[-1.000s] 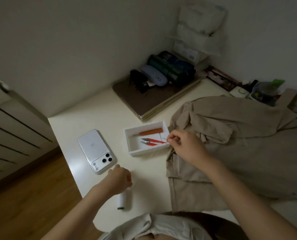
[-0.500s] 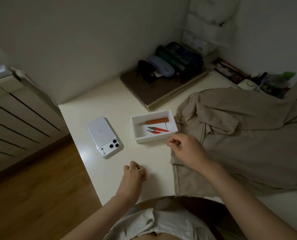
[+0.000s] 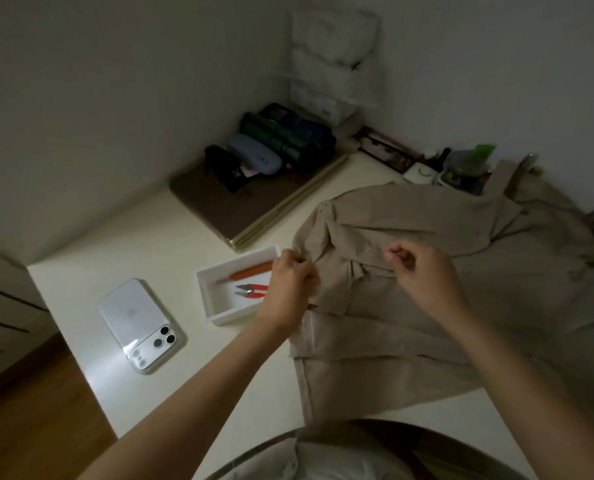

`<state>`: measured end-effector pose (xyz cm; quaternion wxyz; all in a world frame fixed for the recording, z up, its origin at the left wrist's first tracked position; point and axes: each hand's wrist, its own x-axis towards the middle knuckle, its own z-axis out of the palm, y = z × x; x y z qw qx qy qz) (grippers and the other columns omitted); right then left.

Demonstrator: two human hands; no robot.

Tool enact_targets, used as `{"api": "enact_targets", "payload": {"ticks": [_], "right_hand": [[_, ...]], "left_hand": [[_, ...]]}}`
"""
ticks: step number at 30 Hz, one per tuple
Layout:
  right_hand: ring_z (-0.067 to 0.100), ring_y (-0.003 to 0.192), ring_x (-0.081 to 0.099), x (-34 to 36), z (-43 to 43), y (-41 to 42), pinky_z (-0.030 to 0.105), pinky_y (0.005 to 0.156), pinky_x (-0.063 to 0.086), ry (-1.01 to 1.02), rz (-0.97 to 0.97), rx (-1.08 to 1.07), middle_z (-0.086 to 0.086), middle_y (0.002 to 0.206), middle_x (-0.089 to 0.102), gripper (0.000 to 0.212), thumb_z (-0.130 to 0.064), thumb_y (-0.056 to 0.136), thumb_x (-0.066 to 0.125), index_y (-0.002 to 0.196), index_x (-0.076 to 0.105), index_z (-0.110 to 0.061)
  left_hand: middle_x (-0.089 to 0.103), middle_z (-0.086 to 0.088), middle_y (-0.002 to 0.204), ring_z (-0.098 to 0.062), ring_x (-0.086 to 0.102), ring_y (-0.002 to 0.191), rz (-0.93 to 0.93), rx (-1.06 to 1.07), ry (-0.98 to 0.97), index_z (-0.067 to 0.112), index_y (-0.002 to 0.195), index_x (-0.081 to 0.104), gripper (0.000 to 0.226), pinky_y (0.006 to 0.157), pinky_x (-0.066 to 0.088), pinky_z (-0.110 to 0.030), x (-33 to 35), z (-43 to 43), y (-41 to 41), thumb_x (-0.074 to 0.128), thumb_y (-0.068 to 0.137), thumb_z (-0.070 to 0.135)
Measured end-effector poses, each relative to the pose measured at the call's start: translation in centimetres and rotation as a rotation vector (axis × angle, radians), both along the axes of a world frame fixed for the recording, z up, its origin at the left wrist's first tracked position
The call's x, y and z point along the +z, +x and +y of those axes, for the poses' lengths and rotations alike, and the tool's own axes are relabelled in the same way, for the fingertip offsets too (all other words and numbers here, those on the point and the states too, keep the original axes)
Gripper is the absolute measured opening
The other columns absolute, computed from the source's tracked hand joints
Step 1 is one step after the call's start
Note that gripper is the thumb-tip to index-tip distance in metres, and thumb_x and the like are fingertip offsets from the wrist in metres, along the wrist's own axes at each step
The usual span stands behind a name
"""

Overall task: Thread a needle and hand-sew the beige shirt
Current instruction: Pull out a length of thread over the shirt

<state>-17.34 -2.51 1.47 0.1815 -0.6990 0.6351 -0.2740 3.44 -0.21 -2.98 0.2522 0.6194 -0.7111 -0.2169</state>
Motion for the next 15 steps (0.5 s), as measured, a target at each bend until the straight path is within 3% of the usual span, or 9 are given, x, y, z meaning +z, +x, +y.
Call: {"api": "enact_targets", "payload": {"ticks": [3,5,7,10,15], "right_hand": [[0.025,0.071,0.062,0.3,-1.4,-2.4,0.04,0.064,0.052,0.005,0.001,-0.035,-0.002,0.071,0.059,0.008,-0.016,0.09,0.062,0.089,0.068,-0.011],[0.025,0.072,0.062,0.2,-2.1,-3.9,0.039,0.065,0.052,0.021,0.011,-0.081,-0.002,0.071,0.059,0.008,-0.016,0.09,0.061,0.089,0.068,-0.012],[0.025,0.073,0.061,-0.1,-2.5,-5.2,0.039,0.066,0.051,0.032,0.037,-0.128,-0.003,0.071,0.057,0.008,-0.015,0.09,0.061,0.088,0.068,-0.012],[0.029,0.075,0.062,-0.7,-3.0,-7.6,0.043,0.069,0.052,0.044,0.039,-0.198,-0.002,0.071,0.057,0.008,-0.013,0.089,0.061,0.087,0.069,-0.011],[0.033,0.078,0.062,-1.9,-2.9,-11.4,0.045,0.069,0.051,0.077,0.023,-0.327,-0.001,0.072,0.057,0.009,-0.015,0.089,0.061,0.08,0.062,-0.018]], "left_hand": [[0.047,-0.008,0.124,-0.023,0.043,0.115,0.056,-0.002,0.062,0.012,0.09,0.066,0.008,0.094,0.036,-0.025,0.2,-3.7,-1.6,0.058,0.092,0.012],[0.051,-0.006,0.12,-0.021,0.047,0.112,0.127,0.027,0.121,0.016,0.088,0.064,0.008,0.094,0.039,-0.028,-0.1,-5.3,-2.3,0.058,0.093,0.016],[0.059,-0.004,0.105,-0.019,0.057,0.094,0.177,0.084,0.155,0.02,0.085,0.061,0.011,0.079,0.046,-0.027,-0.4,-6.2,-2.6,0.057,0.093,0.014],[0.062,-0.003,0.085,-0.012,0.056,0.072,0.155,0.115,0.195,0.017,0.083,0.06,0.014,0.061,0.041,-0.02,-1.0,-7.0,-2.8,0.054,0.094,0.011],[0.061,-0.005,0.081,-0.016,0.057,0.074,0.121,0.132,0.245,0.009,0.084,0.061,0.016,0.068,0.046,-0.026,-2.3,-7.9,-3.0,0.051,0.095,0.013]]}}
